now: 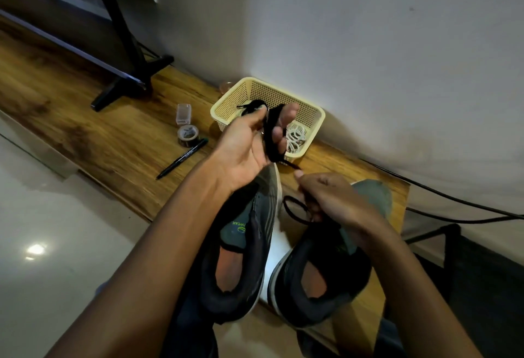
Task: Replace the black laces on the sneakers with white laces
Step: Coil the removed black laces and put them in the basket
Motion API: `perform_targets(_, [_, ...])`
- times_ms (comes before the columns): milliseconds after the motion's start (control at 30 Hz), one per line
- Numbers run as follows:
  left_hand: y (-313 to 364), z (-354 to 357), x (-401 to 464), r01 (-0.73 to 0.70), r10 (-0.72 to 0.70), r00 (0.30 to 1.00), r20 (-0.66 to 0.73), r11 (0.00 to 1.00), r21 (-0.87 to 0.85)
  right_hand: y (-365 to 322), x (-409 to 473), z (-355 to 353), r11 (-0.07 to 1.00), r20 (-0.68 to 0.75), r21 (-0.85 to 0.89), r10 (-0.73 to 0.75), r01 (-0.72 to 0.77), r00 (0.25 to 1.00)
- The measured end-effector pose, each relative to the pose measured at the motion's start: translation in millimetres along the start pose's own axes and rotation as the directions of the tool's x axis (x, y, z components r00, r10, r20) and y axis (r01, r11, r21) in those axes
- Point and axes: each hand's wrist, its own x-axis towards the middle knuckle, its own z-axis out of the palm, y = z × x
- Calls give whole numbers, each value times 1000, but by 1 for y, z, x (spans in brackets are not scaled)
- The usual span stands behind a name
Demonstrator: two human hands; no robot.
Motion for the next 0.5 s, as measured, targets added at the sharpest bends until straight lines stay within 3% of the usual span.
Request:
perform_targets(133, [-1,0,-7,86,-108,993,39,923,374,-1,7,-13,950,-232,309,117,-41,966])
perform_targets(267, [-8,-1,-8,189,-302,952,38,684,705,-2,8,-18,863,-202,504,162,-39,966])
perform_targets(333, [-12,-1,-9,224,-371,928,14,590,776,-1,7,-16,872,-213,490,114,5,970])
perform_targets(400, [-17,0,-8,237,-353,935,-41,534,811,-3,4,-12,917,-243,390,14,85,970])
perform_targets(500, [-22,-2,-1,168,-123,986,-115,657,735,-6,0,-5,956,-172,222,-155,191,973])
